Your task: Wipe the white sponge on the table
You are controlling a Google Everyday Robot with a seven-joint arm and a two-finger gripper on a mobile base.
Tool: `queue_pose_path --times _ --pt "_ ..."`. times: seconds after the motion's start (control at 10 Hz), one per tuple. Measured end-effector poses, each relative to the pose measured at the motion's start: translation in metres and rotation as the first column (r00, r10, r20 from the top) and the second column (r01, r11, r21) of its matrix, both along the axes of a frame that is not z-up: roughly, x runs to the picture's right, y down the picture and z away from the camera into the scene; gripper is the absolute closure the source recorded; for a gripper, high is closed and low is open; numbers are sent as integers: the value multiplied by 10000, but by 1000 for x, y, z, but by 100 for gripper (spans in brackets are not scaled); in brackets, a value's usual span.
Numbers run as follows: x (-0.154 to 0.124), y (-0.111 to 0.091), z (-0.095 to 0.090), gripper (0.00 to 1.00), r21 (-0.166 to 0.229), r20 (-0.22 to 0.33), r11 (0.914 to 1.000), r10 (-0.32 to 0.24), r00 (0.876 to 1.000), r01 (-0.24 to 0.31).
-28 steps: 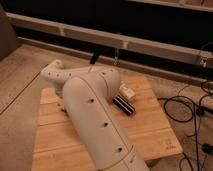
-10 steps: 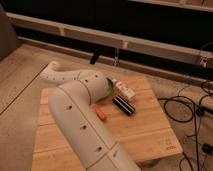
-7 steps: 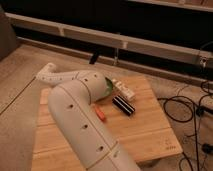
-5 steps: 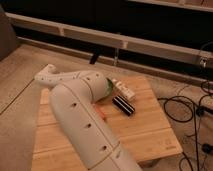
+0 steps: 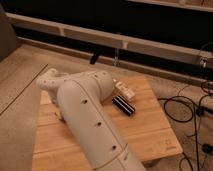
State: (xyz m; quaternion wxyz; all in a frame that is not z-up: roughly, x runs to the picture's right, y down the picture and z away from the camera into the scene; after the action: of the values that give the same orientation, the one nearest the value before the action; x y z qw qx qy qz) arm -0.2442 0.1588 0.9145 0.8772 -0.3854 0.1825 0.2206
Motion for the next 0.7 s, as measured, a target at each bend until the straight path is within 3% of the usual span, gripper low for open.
queue_pose_path --times 0.4,0.7 --pt "48 49 -7 100 -1144 -922 9934 -25 9957 -81" --pt "97 42 4 100 -993 -1951 9950 -150 9807 -45"
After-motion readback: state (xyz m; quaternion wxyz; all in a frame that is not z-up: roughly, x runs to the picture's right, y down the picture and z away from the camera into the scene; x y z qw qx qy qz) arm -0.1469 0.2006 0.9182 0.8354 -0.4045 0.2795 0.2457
